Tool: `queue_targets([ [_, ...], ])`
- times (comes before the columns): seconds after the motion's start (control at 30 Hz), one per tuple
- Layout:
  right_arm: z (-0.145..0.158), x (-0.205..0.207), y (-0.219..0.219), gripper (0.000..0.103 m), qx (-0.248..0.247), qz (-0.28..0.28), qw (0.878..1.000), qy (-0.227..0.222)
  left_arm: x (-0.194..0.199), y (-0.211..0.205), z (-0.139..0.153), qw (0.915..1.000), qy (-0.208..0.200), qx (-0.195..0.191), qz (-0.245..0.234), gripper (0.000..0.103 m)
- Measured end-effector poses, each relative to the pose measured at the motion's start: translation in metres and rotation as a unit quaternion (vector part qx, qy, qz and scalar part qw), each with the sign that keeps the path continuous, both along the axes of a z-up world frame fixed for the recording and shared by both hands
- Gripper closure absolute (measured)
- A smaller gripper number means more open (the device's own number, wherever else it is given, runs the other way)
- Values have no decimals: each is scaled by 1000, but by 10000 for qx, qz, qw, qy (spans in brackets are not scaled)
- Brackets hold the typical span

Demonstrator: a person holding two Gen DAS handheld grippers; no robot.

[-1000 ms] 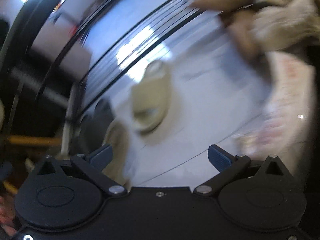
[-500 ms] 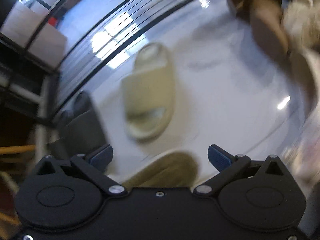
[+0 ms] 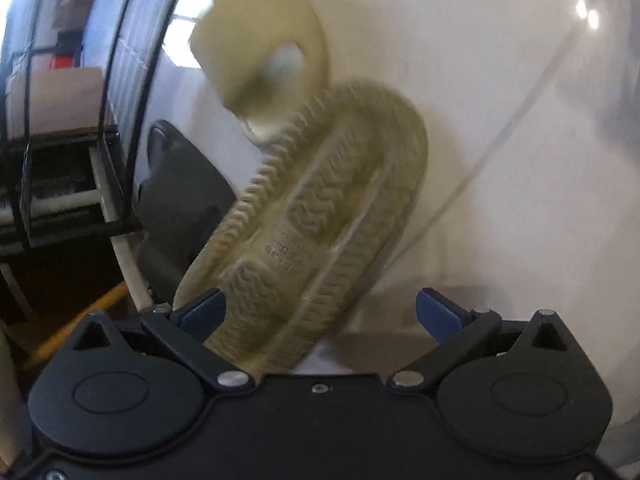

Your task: Organize scattered shoes

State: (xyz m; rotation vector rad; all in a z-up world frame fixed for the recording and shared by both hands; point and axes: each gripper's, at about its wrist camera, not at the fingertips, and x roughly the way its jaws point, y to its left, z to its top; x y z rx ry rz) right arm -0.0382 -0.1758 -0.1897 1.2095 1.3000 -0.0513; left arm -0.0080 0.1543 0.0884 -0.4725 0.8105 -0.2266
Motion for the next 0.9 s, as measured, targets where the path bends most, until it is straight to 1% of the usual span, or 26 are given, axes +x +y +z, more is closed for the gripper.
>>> queue_targets([
  [0.07, -10, 1, 10, 0, -88, -97, 9999, -61, 1, 1, -3, 10000, 46, 36, 61, 1],
  [0.13, -14, 3, 17, 0, -47, -182, 9995, -243, 2, 3, -5, 9999, 58, 69, 116, 1],
  [0.17, -16, 7, 20, 1, -21, -176, 9992, -353, 2, 3, -4, 9999, 36, 119, 119, 1],
  [0.2, -17, 9, 22, 5, -2, -155, 9990, -415, 1, 3, -4, 9998, 13, 168, 123, 1],
  [0.23, -16, 11, 24, 10, 53, -133, 9986, -517, 1, 2, -3, 9997, -9, 219, 124, 1],
  [0.3, -14, 15, 25, 31, 98, -81, 9973, -723, 0, 1, -3, 9994, -50, 335, 91, 1],
  [0.33, -12, 16, 25, 36, 73, -60, 9966, -818, 0, 0, -3, 9992, -56, 374, 82, 1],
  [0.4, -7, 15, 23, 53, 87, -61, 9952, -977, 0, -1, -3, 9990, -48, 430, 81, 1],
  [0.43, -4, 14, 21, 55, 72, -62, 9945, -1047, 0, -1, -4, 9989, -45, 456, 83, 1],
  [0.47, 0, 13, 19, 61, 49, -63, 9937, -1115, 0, -1, -4, 9989, -53, 462, 105, 1],
  [0.57, 12, 10, 11, 62, -116, -48, 9917, -1282, 0, -2, -2, 9985, -124, 511, 132, 1],
  [0.63, 18, 8, 4, 62, -146, -92, 9905, -1366, 0, -4, -2, 9981, -166, 589, 109, 1],
  [0.73, 31, 6, -4, 62, -259, -17, 9886, -1486, -2, -5, -3, 9973, -170, 703, 93, 1],
  [0.77, 36, 4, -7, 62, -341, 30, 9878, -1519, -3, -5, -3, 9972, -158, 727, 91, 1],
  [0.9, 63, -4, -25, 62, -924, 356, 9819, -1616, -3, -3, -5, 9979, -76, 633, 134, 1],
])
